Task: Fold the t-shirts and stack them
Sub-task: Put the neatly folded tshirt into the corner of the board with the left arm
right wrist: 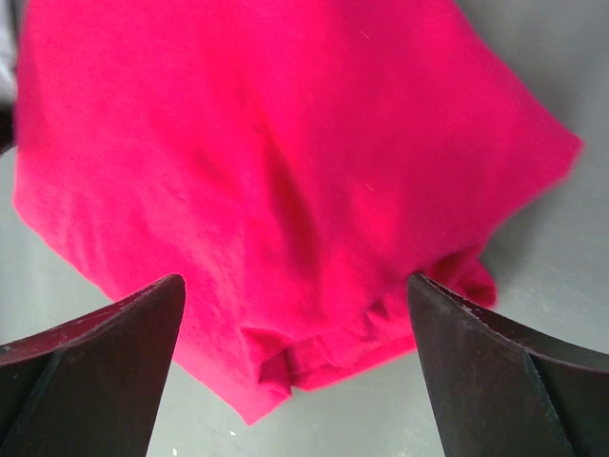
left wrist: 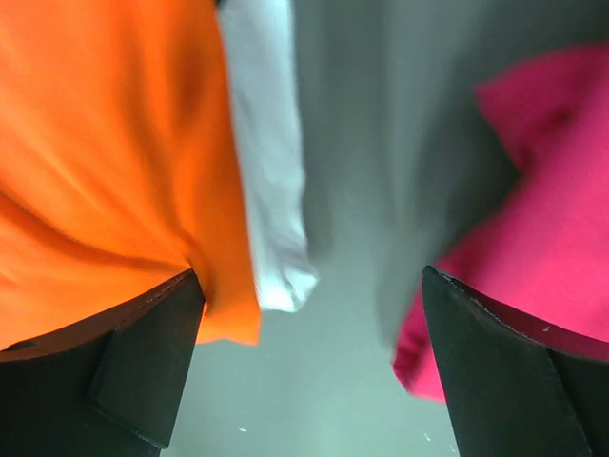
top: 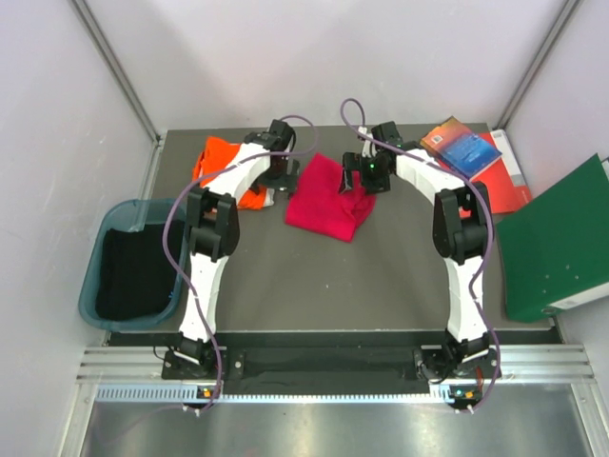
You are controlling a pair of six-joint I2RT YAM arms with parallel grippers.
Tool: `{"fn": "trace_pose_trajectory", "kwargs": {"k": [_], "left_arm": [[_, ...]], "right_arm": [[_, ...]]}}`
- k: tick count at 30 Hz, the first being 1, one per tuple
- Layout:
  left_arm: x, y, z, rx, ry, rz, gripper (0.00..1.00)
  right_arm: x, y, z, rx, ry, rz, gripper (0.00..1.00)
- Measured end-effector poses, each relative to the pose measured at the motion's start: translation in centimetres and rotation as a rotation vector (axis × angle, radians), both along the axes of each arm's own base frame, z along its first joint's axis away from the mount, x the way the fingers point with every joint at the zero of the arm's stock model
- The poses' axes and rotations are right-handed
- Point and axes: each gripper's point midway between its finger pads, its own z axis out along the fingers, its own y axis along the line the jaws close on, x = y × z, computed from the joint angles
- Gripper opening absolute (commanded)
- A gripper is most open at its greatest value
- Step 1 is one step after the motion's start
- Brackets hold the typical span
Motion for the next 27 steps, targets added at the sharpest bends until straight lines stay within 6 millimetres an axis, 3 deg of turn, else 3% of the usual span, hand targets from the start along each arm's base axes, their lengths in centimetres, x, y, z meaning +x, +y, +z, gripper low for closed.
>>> {"fn": "trace_pose_trajectory", "kwargs": {"k": [5, 10, 16, 25, 27], "left_arm": [[-0.9, -1.7, 2.1, -0.118, -0.029, -0.044, 0.99], [-0.2, -5.4, 4.0, -0.301, -0.072, -0.127, 0.99], [0.4, -8.1, 3.3, -0.422, -0.058, -0.183, 0.99], [0.6, -8.5, -0.8, -0.526, 0.039, -0.159, 0.99], [1.1, -8.9, -0.3, -0.580, 0.031, -0.165, 0.99]], "right_arm": [[-0.3, -1.5, 0.5, -0.057, -0.021, -0.044, 1.00], [-0.3, -3.1, 1.2, -0.077, -0.027, -0.102, 1.00], [-0.4, -4.4, 0.7, -0.089, 0.001, -0.139, 1.00], [-1.1, -4.0, -1.1, -0.075, 0.062, -0.119, 1.00], [-1.3, -4.0, -1.9, -0.077, 0.084, -0.115, 1.00]]}}
